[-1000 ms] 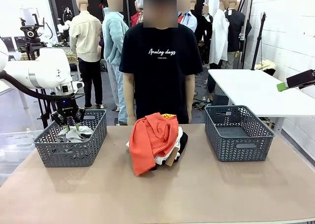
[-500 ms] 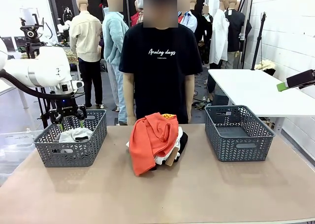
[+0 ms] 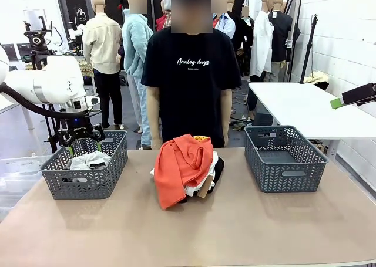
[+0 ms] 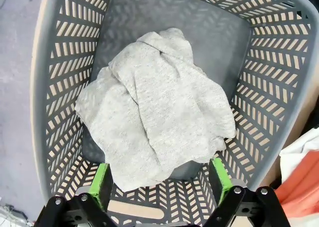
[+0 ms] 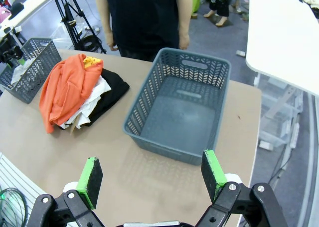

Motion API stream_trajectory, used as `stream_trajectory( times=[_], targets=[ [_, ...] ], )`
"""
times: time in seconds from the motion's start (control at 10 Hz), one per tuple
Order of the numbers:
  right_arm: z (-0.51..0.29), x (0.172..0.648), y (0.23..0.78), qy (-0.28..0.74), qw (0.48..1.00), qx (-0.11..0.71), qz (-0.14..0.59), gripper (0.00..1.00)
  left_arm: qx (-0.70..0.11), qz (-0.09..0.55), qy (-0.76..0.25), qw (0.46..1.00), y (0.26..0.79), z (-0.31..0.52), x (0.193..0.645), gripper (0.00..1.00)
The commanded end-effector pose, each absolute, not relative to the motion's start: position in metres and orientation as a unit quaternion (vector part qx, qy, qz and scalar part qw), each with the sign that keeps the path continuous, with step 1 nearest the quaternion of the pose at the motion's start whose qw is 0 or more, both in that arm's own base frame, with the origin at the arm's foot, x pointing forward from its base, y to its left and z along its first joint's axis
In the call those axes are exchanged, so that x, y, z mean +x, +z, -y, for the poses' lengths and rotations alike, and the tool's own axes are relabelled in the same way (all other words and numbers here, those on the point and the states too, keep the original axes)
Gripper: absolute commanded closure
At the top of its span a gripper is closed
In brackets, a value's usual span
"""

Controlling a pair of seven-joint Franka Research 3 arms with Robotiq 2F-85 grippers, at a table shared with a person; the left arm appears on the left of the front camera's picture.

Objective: Sort the tops and bottoms.
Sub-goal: Lift clothes from the center of the table with your right hand.

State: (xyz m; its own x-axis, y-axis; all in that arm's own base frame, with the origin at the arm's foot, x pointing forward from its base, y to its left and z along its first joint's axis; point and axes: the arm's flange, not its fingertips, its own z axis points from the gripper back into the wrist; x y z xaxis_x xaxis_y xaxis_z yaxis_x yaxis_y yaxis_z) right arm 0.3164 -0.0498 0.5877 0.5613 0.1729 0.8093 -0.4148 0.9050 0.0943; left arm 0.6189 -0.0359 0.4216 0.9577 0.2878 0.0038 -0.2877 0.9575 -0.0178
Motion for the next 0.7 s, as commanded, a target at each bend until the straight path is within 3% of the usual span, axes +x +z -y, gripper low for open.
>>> stream_trajectory(
  times=[0.0, 0.3, 0.6],
  targets=[
    [0.049, 0.317, 0.587, 0.171, 0.871, 0.147, 0.437, 0.0, -0.01, 0.009, 0.147, 0.989, 0.421, 0.035, 0.62, 0.0],
    [0.049, 0.317, 0.587, 0.171, 0.871, 0.147, 0.437, 0.0, -0.009, 0.003, 0.145, 0.989, 0.422, 0.036, 0.619, 0.0],
    [0.049, 0.317, 0.587, 0.171, 0.871, 0.147, 0.437, 0.0, -0.046, 0.057, 0.035, 0.997, 0.494, 0.067, 0.589, 0.0]
  ],
)
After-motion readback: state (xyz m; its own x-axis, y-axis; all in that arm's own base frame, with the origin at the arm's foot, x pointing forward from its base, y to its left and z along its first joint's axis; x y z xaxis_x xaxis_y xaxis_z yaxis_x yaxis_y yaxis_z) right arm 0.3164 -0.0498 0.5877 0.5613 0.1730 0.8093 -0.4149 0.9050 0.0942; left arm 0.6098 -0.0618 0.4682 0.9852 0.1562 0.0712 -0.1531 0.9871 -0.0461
